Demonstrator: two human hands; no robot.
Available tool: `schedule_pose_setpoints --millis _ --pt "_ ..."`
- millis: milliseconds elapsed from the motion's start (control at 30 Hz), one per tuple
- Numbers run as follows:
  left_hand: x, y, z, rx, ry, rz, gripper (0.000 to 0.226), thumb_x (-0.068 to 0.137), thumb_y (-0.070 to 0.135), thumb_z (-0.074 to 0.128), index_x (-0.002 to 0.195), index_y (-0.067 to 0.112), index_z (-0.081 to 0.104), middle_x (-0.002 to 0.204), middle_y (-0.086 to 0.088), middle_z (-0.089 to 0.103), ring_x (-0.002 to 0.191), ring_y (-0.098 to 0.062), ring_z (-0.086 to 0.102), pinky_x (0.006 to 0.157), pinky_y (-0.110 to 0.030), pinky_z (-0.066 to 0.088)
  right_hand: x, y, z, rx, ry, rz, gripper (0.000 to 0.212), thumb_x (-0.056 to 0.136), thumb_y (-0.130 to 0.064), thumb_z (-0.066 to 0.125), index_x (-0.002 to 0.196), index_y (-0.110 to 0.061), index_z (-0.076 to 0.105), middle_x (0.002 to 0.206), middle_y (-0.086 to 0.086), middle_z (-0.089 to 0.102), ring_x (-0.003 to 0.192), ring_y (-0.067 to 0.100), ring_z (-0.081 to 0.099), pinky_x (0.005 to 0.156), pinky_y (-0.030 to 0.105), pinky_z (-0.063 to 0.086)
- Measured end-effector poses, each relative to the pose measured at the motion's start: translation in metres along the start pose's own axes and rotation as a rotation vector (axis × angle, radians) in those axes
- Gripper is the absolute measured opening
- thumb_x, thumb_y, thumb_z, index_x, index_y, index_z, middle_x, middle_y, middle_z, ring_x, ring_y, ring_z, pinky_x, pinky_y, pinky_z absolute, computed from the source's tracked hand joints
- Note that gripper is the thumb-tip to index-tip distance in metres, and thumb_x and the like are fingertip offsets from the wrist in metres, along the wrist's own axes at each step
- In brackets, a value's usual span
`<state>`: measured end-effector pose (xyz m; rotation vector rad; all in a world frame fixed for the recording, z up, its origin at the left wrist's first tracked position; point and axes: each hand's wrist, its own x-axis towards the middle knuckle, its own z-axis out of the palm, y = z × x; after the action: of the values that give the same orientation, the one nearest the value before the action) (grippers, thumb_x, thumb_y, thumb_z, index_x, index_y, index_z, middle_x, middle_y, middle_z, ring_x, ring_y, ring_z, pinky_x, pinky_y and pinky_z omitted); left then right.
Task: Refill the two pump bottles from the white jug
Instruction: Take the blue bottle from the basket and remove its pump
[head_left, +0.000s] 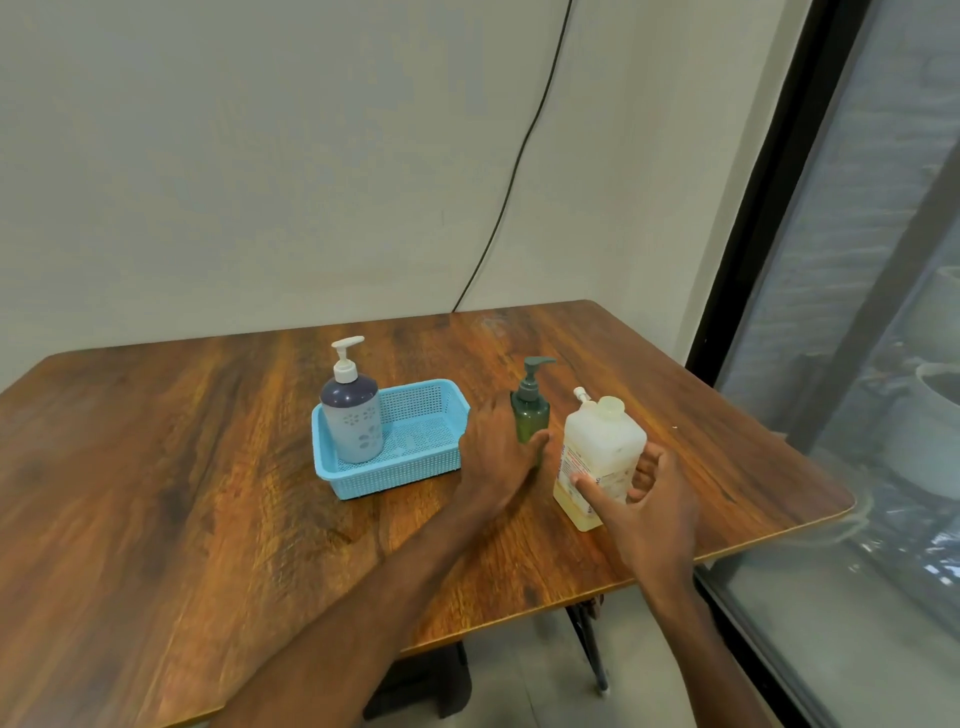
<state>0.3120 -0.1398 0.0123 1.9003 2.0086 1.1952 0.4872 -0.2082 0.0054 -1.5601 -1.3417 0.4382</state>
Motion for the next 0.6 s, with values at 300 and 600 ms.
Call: schedule_pose_setpoints --millis 300,600 --pt "-0.022 0.007 -0.025 -0.004 -0.069 0.007 0.088 0.086 0.05 0.079 0.154 0.02 0.033 0.156 -0.001 0.046 0.143 -0.025 0.044 0.111 -0.042 0.045 -0.022 -0.015 -0.004 0.123 0.071 -0.041 0.094 0.062 -0.044 0.093 0.14 -0.023 0.046 0.142 -0.002 0.056 0.123 0.019 0.061 0.085 0.036 0.062" --pt "-0.031 -0.103 -0.118 -0.031 0.472 -0.183 0.076 0.079 0.041 0.085 0.138 0.016 0.044 0.135 -0.008 0.049 0.128 -0.024 0.045 0.106 -0.036 0.041 -0.056 -0.059 0.027 0.158 0.172 -0.382 0.05 0.084 -0.017 0.081 0.126 -0.024 0.055 0.142 -0.008 0.049 0.13 0.011 0.049 0.095 0.029 0.054"
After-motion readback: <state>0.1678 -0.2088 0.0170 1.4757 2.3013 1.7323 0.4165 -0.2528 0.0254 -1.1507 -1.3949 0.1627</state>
